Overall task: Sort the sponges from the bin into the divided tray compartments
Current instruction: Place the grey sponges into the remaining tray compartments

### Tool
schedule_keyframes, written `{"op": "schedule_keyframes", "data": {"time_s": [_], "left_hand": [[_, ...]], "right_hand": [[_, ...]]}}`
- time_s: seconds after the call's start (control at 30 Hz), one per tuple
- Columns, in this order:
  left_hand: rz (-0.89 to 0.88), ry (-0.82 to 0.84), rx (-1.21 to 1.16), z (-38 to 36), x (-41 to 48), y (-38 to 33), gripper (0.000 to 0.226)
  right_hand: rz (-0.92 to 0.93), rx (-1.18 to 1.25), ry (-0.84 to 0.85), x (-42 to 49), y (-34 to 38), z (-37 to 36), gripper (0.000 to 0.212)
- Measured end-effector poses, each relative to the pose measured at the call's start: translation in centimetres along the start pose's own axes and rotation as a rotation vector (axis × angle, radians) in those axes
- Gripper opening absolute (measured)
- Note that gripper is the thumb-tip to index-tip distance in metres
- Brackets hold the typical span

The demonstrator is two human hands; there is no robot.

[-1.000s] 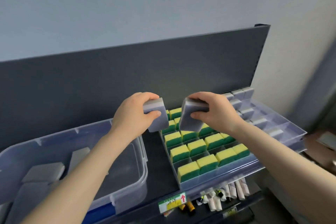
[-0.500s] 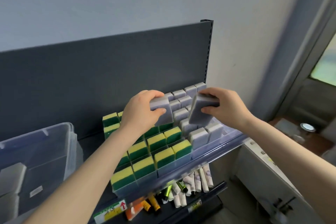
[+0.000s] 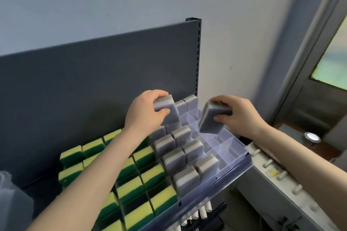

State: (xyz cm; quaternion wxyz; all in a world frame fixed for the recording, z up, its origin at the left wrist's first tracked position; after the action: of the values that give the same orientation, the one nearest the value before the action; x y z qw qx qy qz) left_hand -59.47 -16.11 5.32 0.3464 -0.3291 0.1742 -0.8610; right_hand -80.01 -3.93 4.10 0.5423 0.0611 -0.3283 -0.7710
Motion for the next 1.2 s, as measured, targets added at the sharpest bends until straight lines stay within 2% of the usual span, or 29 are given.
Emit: {"op": "schedule_keyframes", "data": {"time_s": [0.43,0.63,0.97,1.2], "left_hand": [[0.025,0.051,-0.051,-6.1,8.4,2.3,0.038],[0.094,0.073,-0.016,-8.7,9.2,3.2,0.037],[0.296,0.067,0.088,-11.5,8.7,3.4,0.034],[0.338,0.115,0.169,-13.2,8.2,3.0,0.034]], "right_hand": [[-0.014,0.003,0.062,9.5,-5.3,-1.3,0.043],[0.02,0.009,0.169,12.9,-8.0,-3.2,0.044],[0.2,0.111,0.402,17.2,-10.3,-7.0,0.043],[0.277,0.138,0.517,17.7,-11.4,-8.8,0.043]]}}
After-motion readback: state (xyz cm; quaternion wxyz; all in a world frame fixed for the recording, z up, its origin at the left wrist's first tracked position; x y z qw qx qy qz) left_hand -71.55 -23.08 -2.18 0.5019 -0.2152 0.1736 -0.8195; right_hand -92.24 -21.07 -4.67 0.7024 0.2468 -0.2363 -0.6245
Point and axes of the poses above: each hand's wrist, its own x-axis towards the middle knuckle, its own z-axis out of the back of the hand, y = z × x, the point moved 6 cm from there along x, towards the middle knuckle, and after that the axes turned 5 degrees about -z, right-handed, at the moved point
